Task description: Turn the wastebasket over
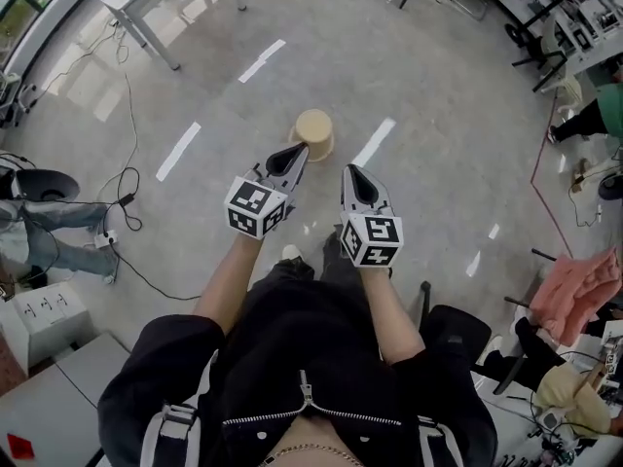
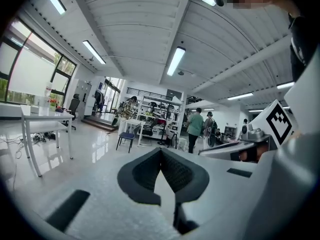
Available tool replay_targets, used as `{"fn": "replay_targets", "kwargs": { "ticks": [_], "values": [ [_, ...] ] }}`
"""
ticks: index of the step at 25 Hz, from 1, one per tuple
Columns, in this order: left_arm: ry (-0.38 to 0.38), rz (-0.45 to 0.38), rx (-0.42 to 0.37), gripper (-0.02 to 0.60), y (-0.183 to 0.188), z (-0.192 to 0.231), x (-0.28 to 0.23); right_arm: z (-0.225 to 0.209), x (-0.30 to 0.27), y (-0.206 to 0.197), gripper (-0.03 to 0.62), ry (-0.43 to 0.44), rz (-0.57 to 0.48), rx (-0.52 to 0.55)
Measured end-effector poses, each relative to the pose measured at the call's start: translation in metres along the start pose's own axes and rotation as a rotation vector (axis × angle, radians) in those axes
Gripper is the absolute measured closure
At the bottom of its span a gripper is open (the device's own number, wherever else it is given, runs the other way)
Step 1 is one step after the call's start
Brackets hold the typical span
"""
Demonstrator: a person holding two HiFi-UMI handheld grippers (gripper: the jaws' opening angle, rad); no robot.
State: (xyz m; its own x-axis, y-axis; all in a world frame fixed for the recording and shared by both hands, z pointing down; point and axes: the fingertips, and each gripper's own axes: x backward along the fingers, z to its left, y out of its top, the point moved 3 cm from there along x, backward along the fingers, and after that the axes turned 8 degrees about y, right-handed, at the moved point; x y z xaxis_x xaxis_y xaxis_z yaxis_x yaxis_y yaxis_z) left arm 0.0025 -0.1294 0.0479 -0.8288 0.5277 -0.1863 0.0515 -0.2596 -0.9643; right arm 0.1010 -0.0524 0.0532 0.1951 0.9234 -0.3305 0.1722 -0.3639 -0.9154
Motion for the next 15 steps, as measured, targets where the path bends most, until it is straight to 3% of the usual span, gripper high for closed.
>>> {"fn": "replay_targets", "kwargs": {
  "ticks": [9, 15],
  "values": [
    [-0.026, -0.037, -0.012, 0.578, 0.006, -0.039, 0.030, 0.022, 0.029, 0.000, 0.583, 0.031, -0.008, 0.038],
    [-0.012, -0.041, -0.023, 0.578, 0.005, -0.041, 0.045, 0.035, 0.030, -0.004, 0.583, 0.055, -0.013, 0.040]
  ]
}}
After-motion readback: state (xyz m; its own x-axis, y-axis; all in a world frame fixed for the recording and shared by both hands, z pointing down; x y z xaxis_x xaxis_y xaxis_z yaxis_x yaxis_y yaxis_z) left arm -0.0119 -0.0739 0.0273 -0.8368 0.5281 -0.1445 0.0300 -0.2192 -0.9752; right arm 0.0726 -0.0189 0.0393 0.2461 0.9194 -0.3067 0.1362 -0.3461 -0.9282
